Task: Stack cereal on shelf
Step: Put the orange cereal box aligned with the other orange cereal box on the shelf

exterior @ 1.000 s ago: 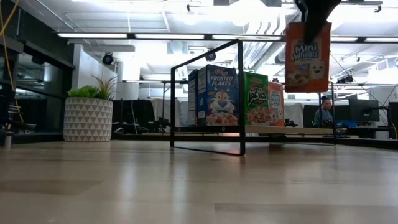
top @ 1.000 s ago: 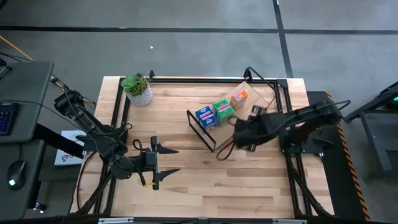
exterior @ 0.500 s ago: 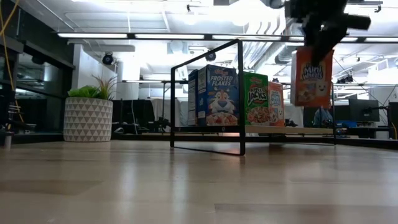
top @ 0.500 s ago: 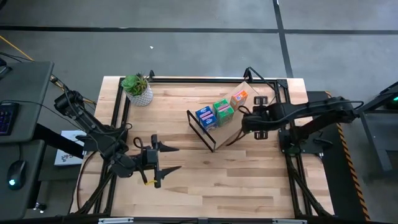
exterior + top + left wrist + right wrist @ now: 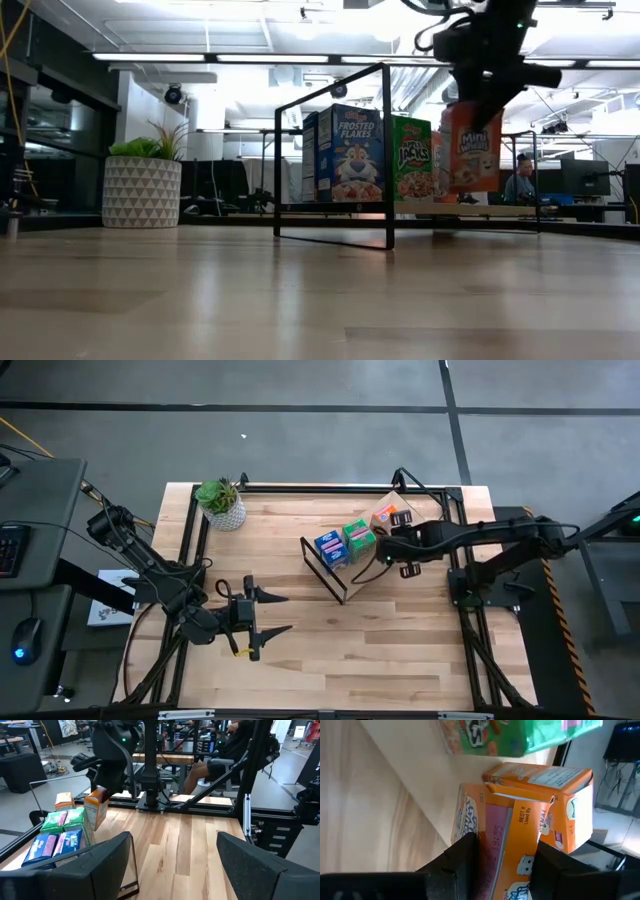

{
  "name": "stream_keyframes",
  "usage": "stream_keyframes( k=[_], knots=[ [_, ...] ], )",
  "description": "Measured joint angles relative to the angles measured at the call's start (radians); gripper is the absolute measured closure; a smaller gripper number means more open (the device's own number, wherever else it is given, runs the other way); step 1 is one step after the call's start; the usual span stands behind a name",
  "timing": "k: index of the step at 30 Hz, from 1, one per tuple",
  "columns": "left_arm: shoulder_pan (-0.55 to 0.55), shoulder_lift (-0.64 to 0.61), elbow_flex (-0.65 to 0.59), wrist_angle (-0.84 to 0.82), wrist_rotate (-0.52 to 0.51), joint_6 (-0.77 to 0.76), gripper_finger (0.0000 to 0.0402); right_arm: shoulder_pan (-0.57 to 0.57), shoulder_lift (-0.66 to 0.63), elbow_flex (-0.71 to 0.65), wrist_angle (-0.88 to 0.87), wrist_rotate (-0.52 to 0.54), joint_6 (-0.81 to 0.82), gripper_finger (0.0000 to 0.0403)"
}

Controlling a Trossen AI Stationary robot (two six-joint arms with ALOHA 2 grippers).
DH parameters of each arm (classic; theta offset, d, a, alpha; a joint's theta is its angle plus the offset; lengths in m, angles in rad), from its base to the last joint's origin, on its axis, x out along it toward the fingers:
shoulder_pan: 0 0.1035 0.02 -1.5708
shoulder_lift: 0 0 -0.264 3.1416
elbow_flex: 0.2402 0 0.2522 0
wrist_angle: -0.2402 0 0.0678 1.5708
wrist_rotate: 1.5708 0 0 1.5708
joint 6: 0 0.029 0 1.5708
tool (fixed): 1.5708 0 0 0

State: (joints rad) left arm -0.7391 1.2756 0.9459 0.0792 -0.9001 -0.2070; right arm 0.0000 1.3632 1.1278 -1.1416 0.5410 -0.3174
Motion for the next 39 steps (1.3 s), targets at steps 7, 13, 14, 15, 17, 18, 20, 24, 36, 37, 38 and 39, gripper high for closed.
stream_keyframes(
  k=[7, 13, 14, 15, 17, 18, 20, 24, 36, 37, 38, 39],
  knots=[
    [0.000, 0.000, 0.000, -0.005, 0.000, 0.001, 0.0112, -0.061, 0.000, 0.000, 0.019, -0.124, -0.005, 0.0265],
    [0.000, 0.000, 0.000, -0.005, 0.000, 0.001, 0.0112, -0.096, 0.000, 0.000, 0.049, -0.124, -0.006, 0.0265],
    [0.000, 0.000, 0.000, -0.005, 0.000, 0.001, 0.0112, -0.102, 0.000, 0.000, 0.061, -0.124, -0.007, 0.0265],
    [0.000, 0.000, 0.000, -0.005, 0.000, 0.001, 0.0112, -0.108, 0.000, 0.000, 0.069, -0.125, -0.008, 0.0265],
    [0.000, 0.000, 0.000, -0.005, 0.000, 0.001, 0.0112, -0.119, 0.000, 0.000, 0.072, -0.126, -0.008, 0.0265],
    [0.000, 0.000, 0.000, -0.005, 0.000, 0.001, 0.0112, -0.124, 0.000, 0.000, 0.072, -0.126, -0.006, 0.0265],
    [0.000, 0.000, 0.000, -0.005, 0.000, 0.001, 0.0112, -0.130, 0.000, 0.000, 0.072, -0.127, 0.003, 0.0265],
    [0.000, 0.000, 0.000, -0.007, 0.000, 0.001, 0.0112, -0.131, 0.000, 0.000, 0.072, -0.128, 0.005, 0.0265],
    [0.000, 0.000, 0.000, -0.008, 0.000, 0.001, 0.0112, -0.156, 0.000, 0.000, 0.082, -0.155, -0.038, 0.0265],
    [0.000, 0.000, 0.000, -0.008, 0.000, 0.001, 0.0112, -0.160, 0.000, 0.000, 0.082, -0.169, -0.042, 0.0265],
    [0.000, 0.000, 0.000, -0.008, 0.000, 0.001, 0.0112, -0.165, 0.000, 0.000, 0.083, -0.189, -0.048, 0.0265],
    [0.000, 0.000, 0.000, -0.008, 0.000, 0.001, 0.0112, -0.169, 0.000, 0.000, 0.084, -0.204, -0.052, 0.0265]
  ],
)
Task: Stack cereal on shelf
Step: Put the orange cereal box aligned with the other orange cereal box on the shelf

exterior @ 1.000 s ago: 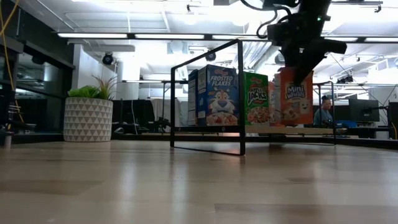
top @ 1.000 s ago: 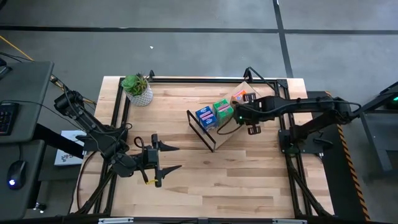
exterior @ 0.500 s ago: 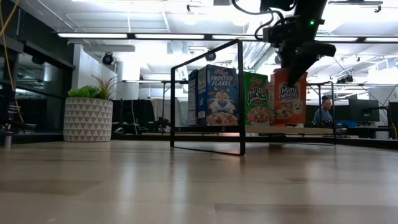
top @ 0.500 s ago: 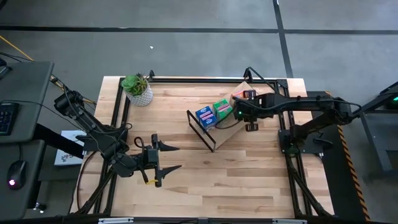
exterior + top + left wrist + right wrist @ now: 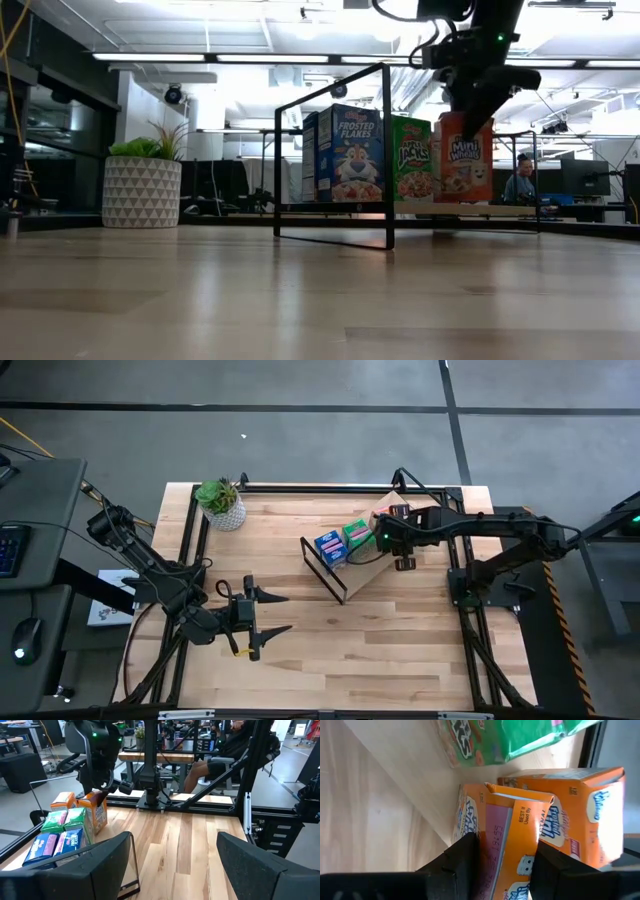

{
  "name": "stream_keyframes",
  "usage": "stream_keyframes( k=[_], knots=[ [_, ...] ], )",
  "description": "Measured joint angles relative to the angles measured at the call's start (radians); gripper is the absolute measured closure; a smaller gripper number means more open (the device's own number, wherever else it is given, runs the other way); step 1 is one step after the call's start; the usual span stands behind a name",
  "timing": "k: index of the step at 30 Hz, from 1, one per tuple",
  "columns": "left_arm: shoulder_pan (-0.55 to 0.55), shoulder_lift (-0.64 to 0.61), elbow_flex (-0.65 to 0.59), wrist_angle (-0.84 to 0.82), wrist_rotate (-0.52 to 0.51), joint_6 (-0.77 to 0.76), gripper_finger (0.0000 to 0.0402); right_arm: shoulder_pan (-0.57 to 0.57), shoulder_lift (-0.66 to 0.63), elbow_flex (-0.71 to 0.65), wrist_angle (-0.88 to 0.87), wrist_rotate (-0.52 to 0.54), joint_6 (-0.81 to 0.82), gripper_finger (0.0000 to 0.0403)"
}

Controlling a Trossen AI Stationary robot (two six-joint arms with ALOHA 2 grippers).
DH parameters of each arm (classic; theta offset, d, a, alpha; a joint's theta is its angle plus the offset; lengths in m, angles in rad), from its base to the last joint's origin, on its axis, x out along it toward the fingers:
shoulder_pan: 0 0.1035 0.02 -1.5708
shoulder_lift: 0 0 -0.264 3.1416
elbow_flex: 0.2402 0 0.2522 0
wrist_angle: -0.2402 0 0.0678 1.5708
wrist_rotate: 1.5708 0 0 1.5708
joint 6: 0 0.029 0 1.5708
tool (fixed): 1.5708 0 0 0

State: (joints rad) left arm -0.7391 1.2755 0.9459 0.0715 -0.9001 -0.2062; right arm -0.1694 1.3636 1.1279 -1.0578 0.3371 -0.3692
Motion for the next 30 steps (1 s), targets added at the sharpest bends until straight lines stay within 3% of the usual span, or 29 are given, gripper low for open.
stream_keyframes(
  k=[17, 30],
  knots=[
    [0.000, 0.000, 0.000, -0.002, 0.000, 0.000, 0.0112, -0.008, 0.000, 0.000, 0.031, -0.003, -0.006, 0.0262],
    [0.000, 0.000, 0.000, -0.009, 0.000, 0.000, 0.0112, -0.008, 0.000, 0.000, 0.031, 0.058, 0.002, 0.0173]
  ],
)
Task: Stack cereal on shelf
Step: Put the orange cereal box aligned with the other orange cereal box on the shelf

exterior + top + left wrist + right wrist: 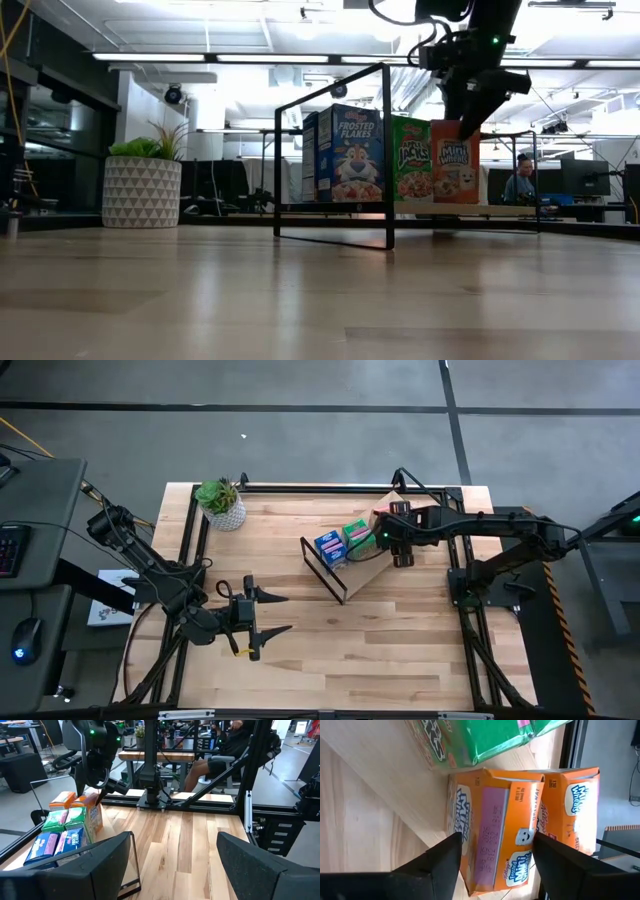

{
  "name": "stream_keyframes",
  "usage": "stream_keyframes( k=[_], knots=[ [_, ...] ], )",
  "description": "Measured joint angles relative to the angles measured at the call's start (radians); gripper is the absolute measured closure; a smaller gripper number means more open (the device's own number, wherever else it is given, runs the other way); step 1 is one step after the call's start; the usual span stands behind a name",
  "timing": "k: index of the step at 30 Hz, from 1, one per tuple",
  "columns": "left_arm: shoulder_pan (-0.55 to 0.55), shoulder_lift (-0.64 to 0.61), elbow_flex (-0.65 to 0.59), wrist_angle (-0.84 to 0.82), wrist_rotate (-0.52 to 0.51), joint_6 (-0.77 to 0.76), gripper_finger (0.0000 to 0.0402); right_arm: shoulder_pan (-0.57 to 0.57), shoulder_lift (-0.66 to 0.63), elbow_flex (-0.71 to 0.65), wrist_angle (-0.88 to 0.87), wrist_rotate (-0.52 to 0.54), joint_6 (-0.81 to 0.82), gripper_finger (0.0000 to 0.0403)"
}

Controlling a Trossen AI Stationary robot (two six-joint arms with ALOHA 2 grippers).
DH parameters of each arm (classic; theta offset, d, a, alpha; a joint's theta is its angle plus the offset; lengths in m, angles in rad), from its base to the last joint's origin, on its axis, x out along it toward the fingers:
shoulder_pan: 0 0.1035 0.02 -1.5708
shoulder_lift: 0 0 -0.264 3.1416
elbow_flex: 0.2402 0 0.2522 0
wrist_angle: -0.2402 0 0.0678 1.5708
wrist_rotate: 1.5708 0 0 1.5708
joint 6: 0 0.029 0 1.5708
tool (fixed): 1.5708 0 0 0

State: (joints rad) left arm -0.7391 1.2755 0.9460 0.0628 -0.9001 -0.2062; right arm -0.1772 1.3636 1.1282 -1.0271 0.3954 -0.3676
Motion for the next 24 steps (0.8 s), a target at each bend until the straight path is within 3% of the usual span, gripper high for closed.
stream_keyframes(
  k=[12, 24],
  knots=[
    [0.000, 0.000, 0.000, 0.001, 0.000, 0.025, 0.0112, 0.001, -0.001, 0.010, -0.116, 0.073, -0.027, 0.0171],
    [0.000, 0.000, 0.000, 0.001, 0.000, 0.026, 0.0112, 0.001, -0.002, 0.032, -0.002, 0.069, -0.068, 0.0171]
  ],
)
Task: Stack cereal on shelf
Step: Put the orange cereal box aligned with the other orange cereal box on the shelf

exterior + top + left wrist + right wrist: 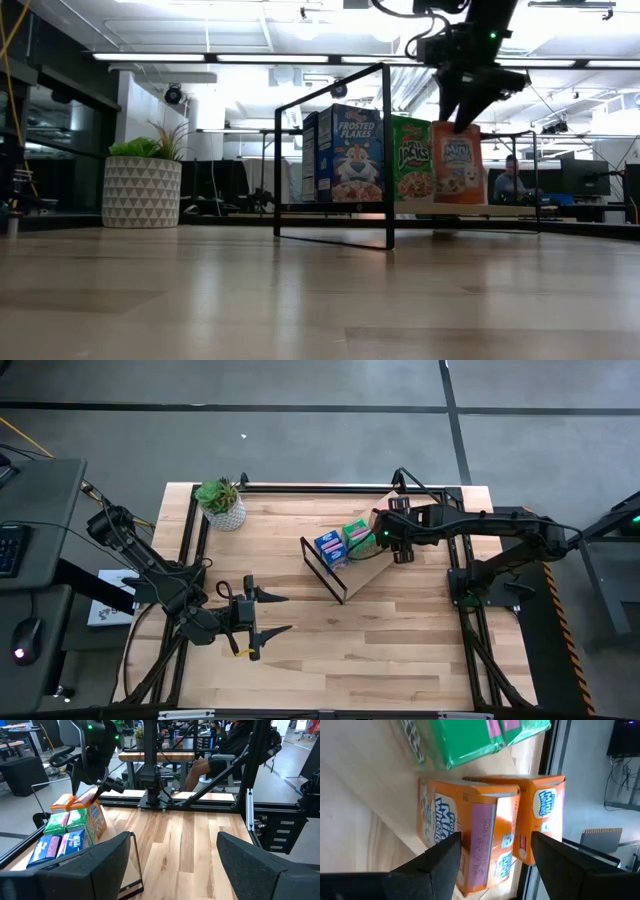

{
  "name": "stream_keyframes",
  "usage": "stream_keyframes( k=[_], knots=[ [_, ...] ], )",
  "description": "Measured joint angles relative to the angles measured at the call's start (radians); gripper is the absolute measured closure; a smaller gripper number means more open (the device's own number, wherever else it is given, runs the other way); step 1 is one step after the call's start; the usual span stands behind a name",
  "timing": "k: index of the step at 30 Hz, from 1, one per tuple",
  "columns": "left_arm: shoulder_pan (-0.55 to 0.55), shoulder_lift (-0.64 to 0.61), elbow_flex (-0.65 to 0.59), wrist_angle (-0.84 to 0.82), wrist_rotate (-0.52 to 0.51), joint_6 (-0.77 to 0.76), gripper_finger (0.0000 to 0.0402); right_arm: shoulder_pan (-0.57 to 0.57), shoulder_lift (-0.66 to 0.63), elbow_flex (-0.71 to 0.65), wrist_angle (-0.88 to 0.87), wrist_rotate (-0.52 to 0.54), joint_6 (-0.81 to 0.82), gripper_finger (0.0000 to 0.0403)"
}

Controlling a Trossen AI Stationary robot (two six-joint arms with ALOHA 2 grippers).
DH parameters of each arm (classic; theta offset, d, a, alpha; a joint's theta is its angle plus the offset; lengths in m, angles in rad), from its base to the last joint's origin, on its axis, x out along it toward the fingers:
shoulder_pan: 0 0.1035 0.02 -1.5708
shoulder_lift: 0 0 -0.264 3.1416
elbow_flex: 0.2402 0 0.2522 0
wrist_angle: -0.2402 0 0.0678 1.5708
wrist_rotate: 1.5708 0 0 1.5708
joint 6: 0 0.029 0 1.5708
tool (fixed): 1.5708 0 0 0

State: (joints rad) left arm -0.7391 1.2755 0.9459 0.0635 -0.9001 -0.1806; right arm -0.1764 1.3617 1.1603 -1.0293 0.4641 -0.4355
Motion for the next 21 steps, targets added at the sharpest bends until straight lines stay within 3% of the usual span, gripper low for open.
stream_keyframes(
  k=[9, 16, 21],
  knots=[
    [0.000, 0.000, 0.000, 0.000, 0.000, 0.001, 0.0112, 0.000, -0.023, 0.000, 0.002, -0.001, -0.011, 0.0171],
    [0.000, 0.000, 0.000, 0.000, 0.000, 0.001, 0.0112, 0.000, -0.113, 0.000, 0.016, -0.055, 0.018, 0.0171],
    [0.000, 0.000, 0.000, 0.000, 0.000, 0.001, 0.0112, -0.009, -0.201, 0.000, 0.066, -0.058, 0.244, 0.0171]
  ],
)
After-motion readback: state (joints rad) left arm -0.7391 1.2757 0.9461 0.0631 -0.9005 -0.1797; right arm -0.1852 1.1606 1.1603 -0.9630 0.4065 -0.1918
